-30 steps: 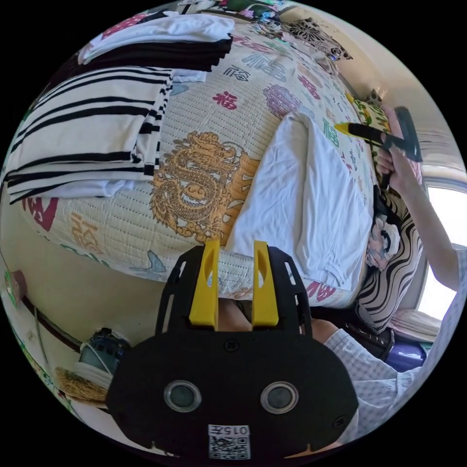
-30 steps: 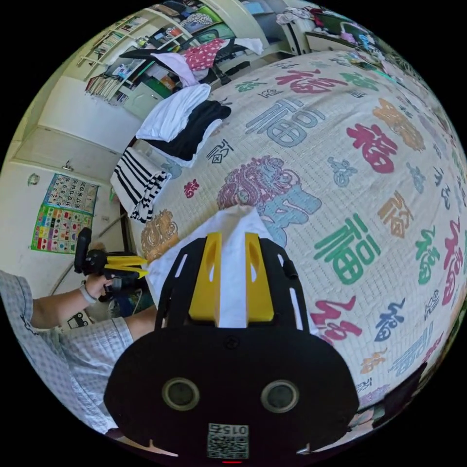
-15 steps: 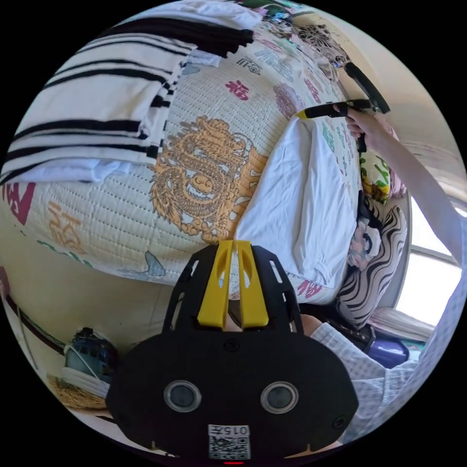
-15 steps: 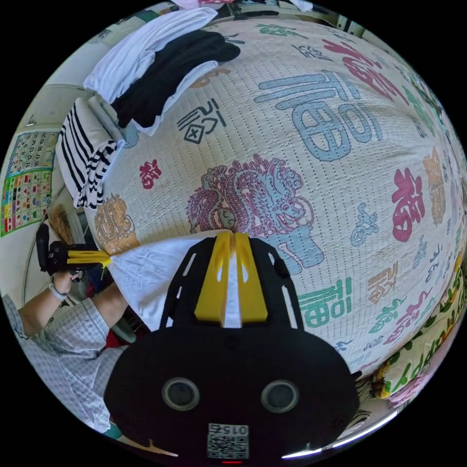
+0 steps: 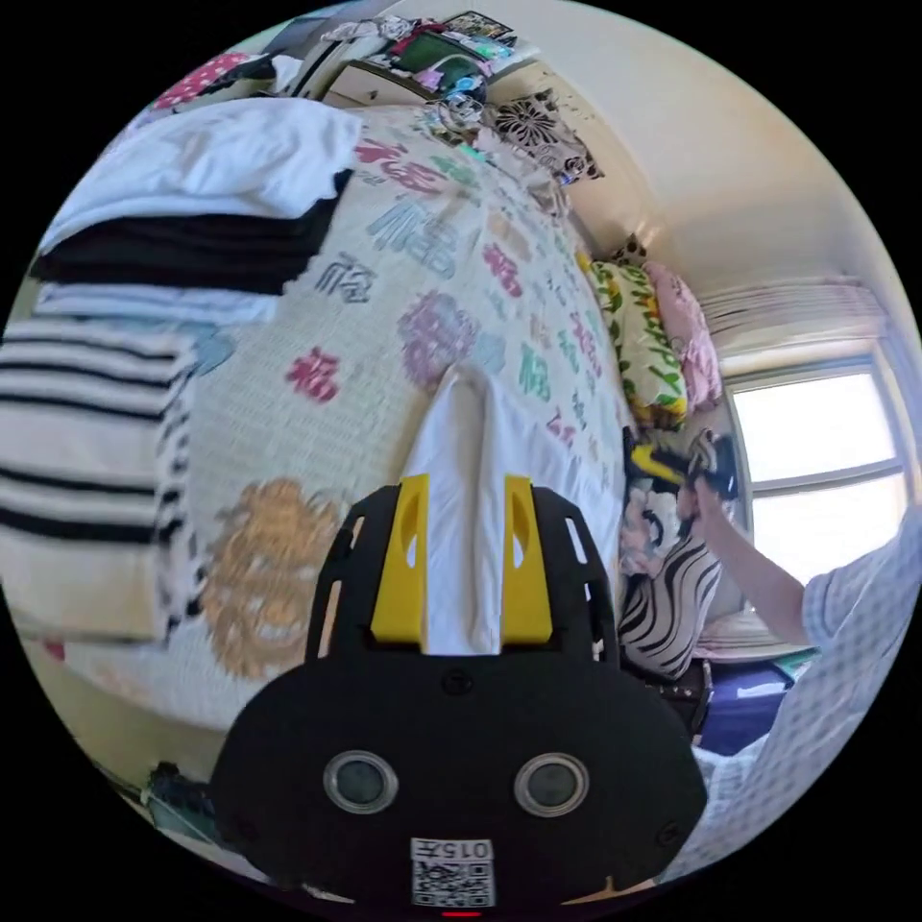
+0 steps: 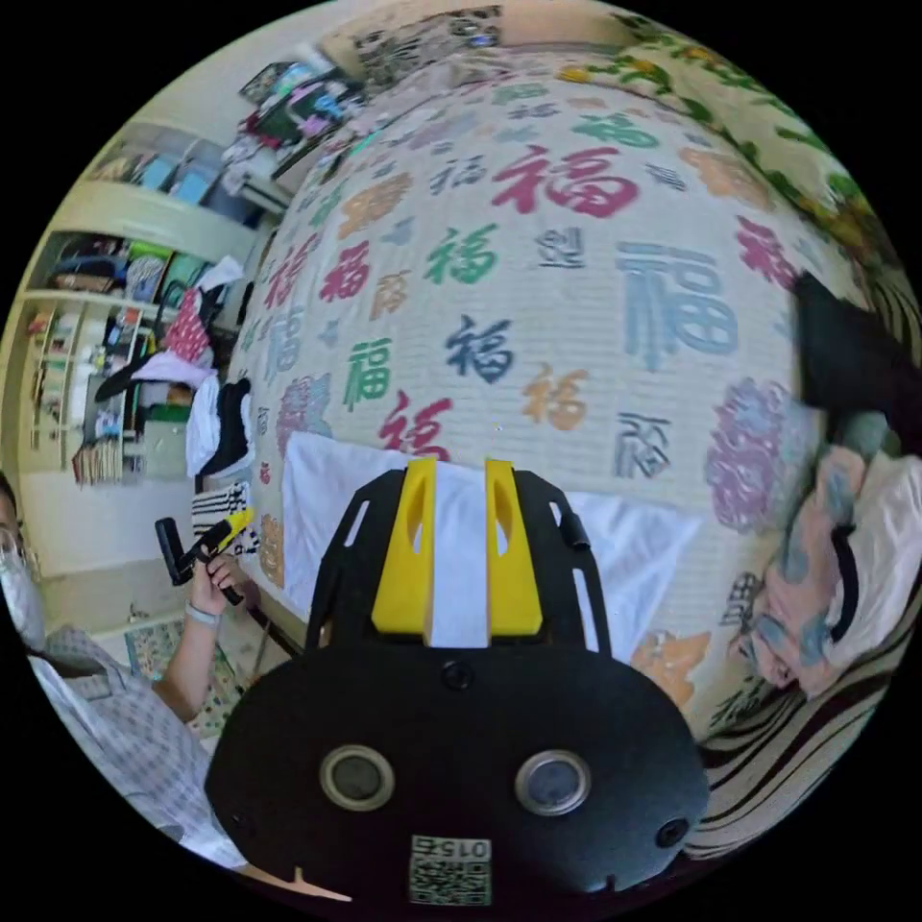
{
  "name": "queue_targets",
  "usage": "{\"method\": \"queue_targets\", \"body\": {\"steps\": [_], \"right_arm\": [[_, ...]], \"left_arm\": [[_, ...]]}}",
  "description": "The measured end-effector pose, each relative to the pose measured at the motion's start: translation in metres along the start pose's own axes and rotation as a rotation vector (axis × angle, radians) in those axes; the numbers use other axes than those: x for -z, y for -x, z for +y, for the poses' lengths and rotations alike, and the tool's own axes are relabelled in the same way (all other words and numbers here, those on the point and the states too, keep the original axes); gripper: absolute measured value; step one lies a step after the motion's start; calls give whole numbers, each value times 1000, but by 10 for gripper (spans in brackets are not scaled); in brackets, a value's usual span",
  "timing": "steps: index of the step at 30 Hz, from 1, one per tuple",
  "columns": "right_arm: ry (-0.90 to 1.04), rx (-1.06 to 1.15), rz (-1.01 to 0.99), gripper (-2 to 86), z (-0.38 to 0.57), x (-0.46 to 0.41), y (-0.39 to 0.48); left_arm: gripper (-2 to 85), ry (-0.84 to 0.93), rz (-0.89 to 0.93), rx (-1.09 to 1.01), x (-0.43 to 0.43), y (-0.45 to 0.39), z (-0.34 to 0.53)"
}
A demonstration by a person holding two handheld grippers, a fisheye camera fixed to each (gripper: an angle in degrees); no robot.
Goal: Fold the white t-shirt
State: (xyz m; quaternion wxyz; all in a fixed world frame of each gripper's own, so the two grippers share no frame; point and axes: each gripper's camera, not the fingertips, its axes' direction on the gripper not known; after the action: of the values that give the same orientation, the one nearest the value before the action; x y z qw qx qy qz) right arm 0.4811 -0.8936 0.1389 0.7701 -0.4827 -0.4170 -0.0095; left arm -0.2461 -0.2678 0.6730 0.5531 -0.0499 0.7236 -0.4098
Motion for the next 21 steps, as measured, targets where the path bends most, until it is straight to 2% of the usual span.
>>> {"method": "queue_targets", "body": {"steps": [2, 5, 9, 11, 15, 21], "right_arm": [[-40, -176, 20, 85, 30, 16, -66], [-18, -298, -23, 89, 56, 9, -125], [37, -329, -43, 81, 66, -19, -167], [13, -389, -130, 55, 71, -36, -194], [36, -358, -154, 10, 75, -49, -220], [6, -377, -220, 2, 89, -54, -264]], "left_arm": [[113, 23, 29, 12, -29, -2, -29], [110, 137, 8, 11, -83, -10, -68], [78, 245, 9, 10, -135, -18, -96], [53, 264, -2, 24, -147, -16, -102], [2, 237, 31, 88, -152, -1, -112], [3, 213, -50, 60, -176, -1, -113]]}}
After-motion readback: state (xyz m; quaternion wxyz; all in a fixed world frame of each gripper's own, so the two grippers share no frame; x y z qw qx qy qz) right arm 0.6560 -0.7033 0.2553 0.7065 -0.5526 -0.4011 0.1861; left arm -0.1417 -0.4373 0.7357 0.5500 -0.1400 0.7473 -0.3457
